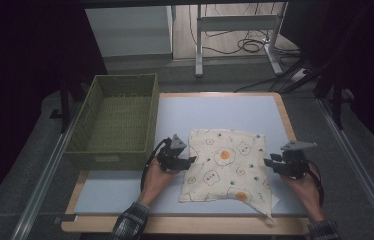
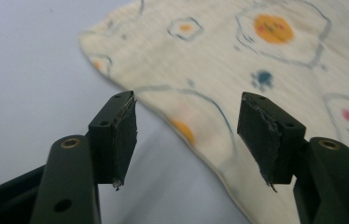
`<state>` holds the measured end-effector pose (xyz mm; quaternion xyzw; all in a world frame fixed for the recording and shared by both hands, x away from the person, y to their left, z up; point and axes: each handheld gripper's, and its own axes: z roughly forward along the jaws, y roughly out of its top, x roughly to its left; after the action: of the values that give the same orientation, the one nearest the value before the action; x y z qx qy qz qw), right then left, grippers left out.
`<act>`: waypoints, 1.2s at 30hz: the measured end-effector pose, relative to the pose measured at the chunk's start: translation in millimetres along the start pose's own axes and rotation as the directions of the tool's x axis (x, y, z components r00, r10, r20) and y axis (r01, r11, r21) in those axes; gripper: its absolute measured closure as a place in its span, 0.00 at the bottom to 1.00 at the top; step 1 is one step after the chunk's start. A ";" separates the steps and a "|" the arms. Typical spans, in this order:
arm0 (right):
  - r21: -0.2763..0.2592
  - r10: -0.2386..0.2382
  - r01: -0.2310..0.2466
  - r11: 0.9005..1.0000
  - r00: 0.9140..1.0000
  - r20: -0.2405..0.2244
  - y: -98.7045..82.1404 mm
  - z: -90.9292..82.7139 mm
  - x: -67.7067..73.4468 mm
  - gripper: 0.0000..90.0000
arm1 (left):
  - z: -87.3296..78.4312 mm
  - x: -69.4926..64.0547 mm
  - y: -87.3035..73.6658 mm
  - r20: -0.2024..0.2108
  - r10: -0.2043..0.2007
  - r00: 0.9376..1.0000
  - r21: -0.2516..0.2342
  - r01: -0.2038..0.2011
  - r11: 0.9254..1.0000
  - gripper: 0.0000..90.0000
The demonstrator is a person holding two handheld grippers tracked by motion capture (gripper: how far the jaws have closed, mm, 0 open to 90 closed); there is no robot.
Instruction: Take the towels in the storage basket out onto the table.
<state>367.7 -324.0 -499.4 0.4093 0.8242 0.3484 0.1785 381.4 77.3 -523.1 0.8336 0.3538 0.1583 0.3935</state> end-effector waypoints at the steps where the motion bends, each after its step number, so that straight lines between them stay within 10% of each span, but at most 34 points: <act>1: 0.009 0.004 -0.004 1.000 1.000 0.010 3.3 3.7 -4.4 0.64 | 2.3 2.9 2.9 -0.003 -0.005 1.000 -0.004 0.005 1.000 0.41; 12: 0.024 0.044 -0.045 0.999 0.998 0.044 31.8 45.6 -41.2 0.57 | 36.1 34.3 31.2 -0.067 -0.044 0.997 -0.002 0.044 0.999 0.42; 28: 0.047 0.093 -0.096 0.994 0.994 0.051 50.3 78.2 -57.5 0.38 | 58.9 67.3 38.3 -0.141 -0.144 0.980 -0.003 0.145 0.989 0.44; 36: 0.061 0.087 -0.094 0.994 0.991 0.097 52.3 75.8 -61.6 0.61 | 68.5 66.4 40.6 -0.121 -0.132 0.984 0.001 0.133 0.991 0.43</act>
<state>477.4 -318.7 -513.7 0.4678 0.8064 0.3092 0.1876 483.9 69.6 -536.8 0.7989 0.4322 0.1804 0.3774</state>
